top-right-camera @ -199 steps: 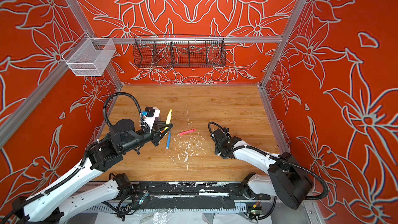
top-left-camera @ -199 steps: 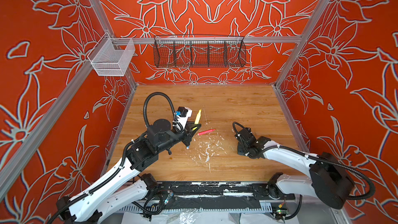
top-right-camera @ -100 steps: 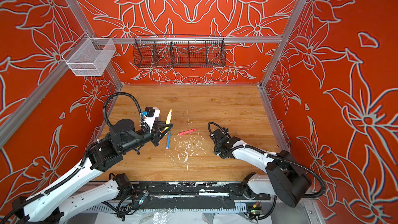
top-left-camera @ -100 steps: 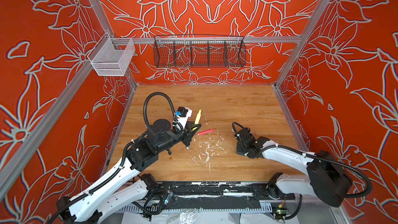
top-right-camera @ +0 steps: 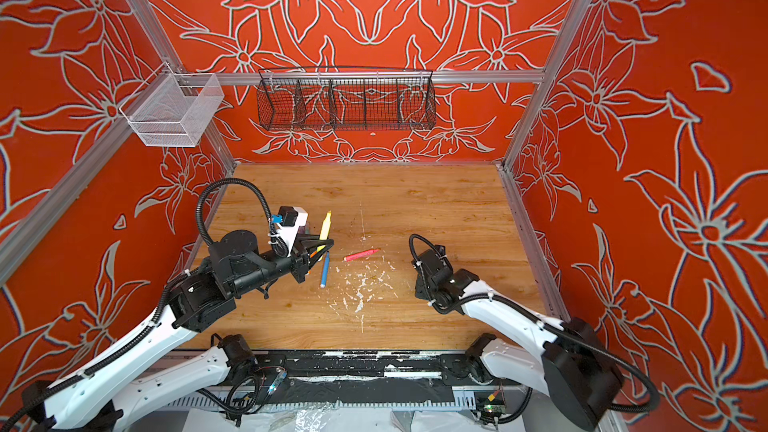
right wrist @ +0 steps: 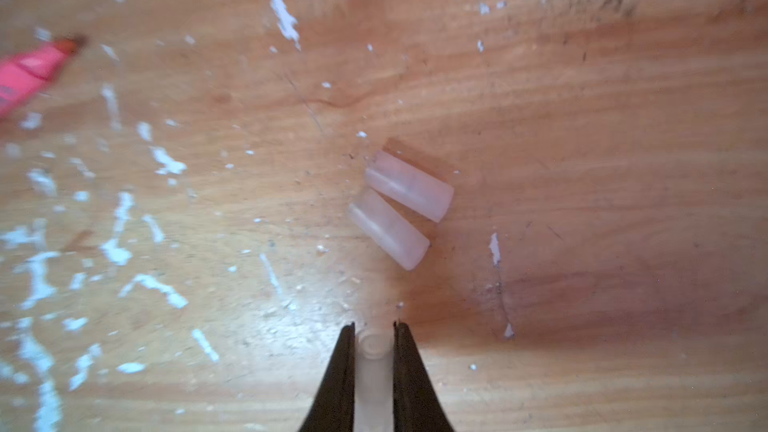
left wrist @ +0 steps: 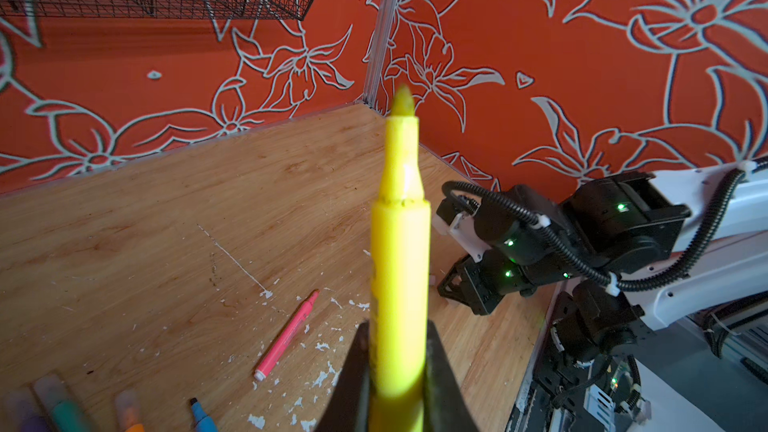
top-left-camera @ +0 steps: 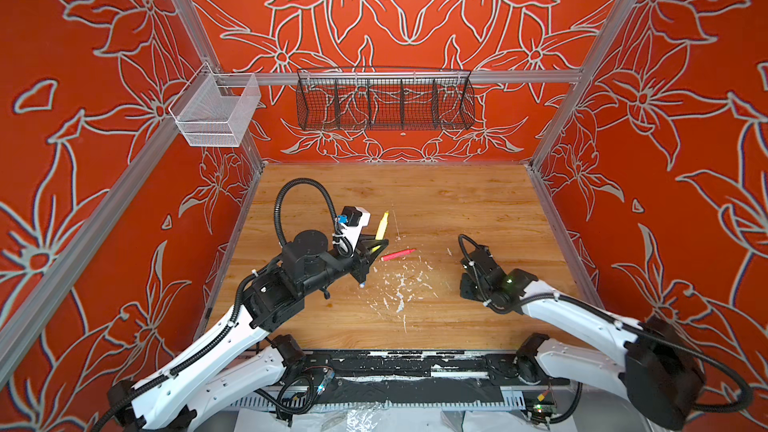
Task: Insert the pens into the pen caps
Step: 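Lift the cap with the right gripper and swing it toward the yellow marker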
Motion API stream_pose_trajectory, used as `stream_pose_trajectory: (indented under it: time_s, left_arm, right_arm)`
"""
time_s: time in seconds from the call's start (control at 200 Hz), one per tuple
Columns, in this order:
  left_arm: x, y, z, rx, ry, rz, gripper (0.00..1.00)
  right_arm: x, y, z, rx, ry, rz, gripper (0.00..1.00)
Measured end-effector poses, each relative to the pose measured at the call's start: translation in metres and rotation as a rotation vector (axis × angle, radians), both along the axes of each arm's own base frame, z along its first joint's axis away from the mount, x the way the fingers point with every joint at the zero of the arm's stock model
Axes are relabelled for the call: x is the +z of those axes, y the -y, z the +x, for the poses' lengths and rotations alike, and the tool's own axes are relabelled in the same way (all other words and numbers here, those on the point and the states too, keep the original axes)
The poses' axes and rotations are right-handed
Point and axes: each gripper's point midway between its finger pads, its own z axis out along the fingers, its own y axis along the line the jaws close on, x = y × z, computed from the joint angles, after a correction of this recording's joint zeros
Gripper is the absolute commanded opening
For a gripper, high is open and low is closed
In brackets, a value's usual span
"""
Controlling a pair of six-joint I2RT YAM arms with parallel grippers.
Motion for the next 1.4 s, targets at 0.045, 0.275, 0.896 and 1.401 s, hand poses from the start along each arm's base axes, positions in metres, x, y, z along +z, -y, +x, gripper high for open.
stream_pose_trajectory:
  time_s: [0.045, 0.275, 0.896, 1.401]
  left_arm:
    - [-0.002, 0.003, 0.000, -0.011, -0.010, 0.001, 0.00]
    - [-0.018, 0.024, 0.002, -0.086, -0.088, -0.004, 0.00]
    - [-0.004, 0.056, 0.001, -0.204, -0.150, -0.144, 0.00]
    - [-0.019, 0.093, -0.012, -0.328, -0.238, -0.166, 0.00]
  right_arm:
    - [0.014, -0.002, 0.001, 0.002, 0.045, 0.040, 0.02]
    - [0.082, -0.006, -0.002, 0.026, 0.239, 0.206, 0.02]
    - [0.275, -0.062, 0.020, 0.213, 0.726, 0.665, 0.00]
    - [0.346, -0.073, 0.028, 0.210, 0.922, 0.898, 0.00]
